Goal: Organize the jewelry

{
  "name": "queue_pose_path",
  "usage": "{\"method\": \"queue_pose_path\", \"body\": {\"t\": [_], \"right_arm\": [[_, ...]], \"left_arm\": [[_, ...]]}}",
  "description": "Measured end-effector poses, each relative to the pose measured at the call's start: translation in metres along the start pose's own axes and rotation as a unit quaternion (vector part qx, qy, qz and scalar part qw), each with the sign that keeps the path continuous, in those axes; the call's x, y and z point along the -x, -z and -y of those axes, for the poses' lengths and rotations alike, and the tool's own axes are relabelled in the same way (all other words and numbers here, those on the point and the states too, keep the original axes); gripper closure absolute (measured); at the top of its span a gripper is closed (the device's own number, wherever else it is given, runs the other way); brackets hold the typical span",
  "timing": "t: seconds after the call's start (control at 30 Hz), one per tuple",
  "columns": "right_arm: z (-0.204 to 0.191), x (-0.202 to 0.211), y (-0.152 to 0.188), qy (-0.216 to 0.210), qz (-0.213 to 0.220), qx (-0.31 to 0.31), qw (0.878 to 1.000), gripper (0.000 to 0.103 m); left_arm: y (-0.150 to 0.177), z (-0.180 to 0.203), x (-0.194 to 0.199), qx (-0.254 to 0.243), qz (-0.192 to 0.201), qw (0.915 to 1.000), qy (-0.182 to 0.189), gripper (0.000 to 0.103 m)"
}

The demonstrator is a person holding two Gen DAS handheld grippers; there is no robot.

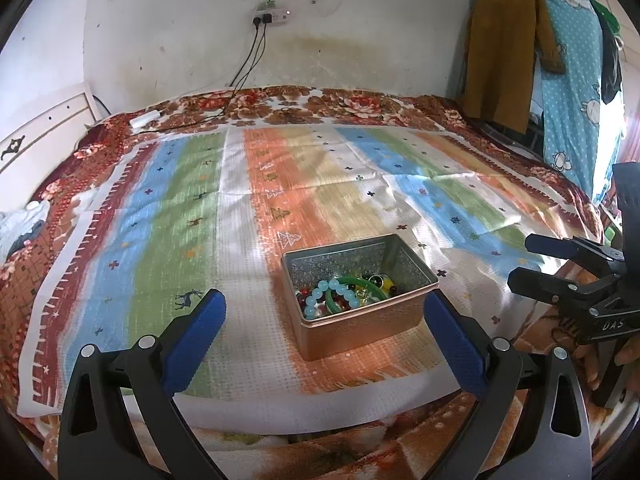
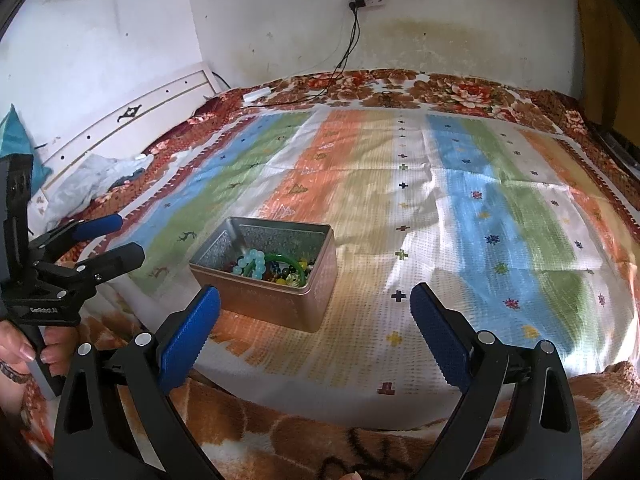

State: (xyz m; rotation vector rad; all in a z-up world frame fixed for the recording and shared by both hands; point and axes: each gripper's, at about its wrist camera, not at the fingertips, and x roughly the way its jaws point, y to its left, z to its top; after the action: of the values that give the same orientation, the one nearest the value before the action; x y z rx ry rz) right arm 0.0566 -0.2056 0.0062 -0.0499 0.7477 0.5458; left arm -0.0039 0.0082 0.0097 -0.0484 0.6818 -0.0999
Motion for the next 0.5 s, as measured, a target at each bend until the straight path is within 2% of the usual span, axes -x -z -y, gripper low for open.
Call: {"method": "queue_pose_path", "body": {"t": [0.5], "right_arm": [[0.0013,-0.0043,0.0015,0.0,-0.006,-0.002,1.0,0.007]], "left_arm": [[-0.0014,0.0033,0.0044,-0.01,0.013,0.9999,0.005,0.006]]}}
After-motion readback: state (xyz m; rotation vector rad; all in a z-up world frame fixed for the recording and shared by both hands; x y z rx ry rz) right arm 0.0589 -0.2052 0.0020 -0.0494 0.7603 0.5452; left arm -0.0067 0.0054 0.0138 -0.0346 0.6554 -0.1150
